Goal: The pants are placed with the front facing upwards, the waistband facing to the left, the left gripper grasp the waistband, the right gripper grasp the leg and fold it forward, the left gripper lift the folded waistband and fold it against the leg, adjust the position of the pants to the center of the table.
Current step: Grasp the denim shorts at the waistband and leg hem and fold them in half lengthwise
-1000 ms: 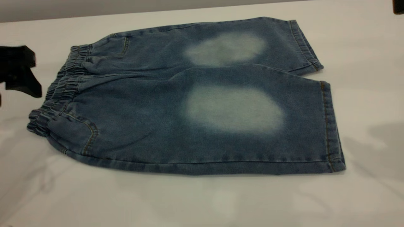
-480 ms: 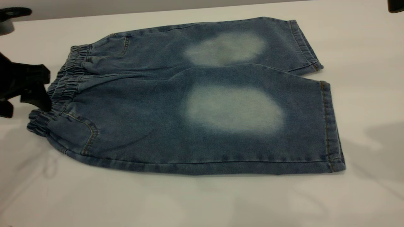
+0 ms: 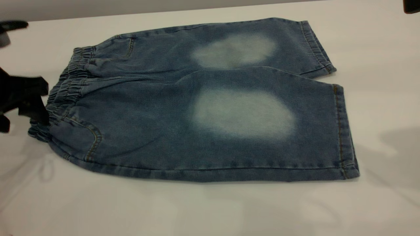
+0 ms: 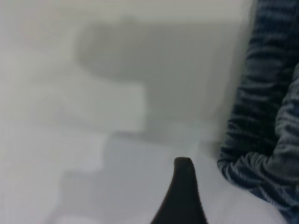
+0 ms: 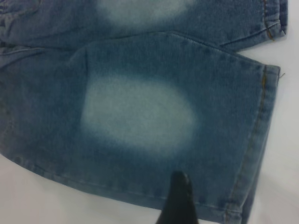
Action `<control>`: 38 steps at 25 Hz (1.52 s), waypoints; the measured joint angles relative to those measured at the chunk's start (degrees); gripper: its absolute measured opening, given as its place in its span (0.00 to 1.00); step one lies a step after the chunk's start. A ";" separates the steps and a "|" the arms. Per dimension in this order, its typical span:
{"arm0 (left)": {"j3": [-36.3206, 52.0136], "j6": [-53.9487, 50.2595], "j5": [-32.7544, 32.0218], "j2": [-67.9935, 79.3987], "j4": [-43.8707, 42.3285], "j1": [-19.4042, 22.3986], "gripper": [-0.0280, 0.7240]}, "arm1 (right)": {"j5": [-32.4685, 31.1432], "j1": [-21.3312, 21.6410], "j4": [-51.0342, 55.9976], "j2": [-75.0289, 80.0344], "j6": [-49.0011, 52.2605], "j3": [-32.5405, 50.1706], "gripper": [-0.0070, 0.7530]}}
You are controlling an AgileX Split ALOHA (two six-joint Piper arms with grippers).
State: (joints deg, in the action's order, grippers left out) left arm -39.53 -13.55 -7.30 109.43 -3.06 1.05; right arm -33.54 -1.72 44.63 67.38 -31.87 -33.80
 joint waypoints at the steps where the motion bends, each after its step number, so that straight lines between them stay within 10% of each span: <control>1: 0.00 0.00 0.59 0.88 0.04 0.00 0.76 | 0.00 0.00 0.00 0.00 0.00 0.00 0.68; 13: -0.07 -0.25 7.30 4.15 0.11 -0.16 0.72 | 0.00 0.00 0.00 0.00 0.00 0.00 0.68; 31: -0.07 -0.25 9.63 3.68 0.11 -0.16 0.12 | -0.89 0.00 0.18 0.10 0.00 0.00 0.68; 38: -0.07 -0.27 8.92 1.01 0.11 -0.16 0.09 | -5.18 0.00 1.84 1.28 0.19 1.74 0.68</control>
State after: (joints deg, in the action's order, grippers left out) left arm -39.60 -13.81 1.62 110.44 -2.95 0.88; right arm -38.72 -1.72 46.47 68.66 -31.69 -32.06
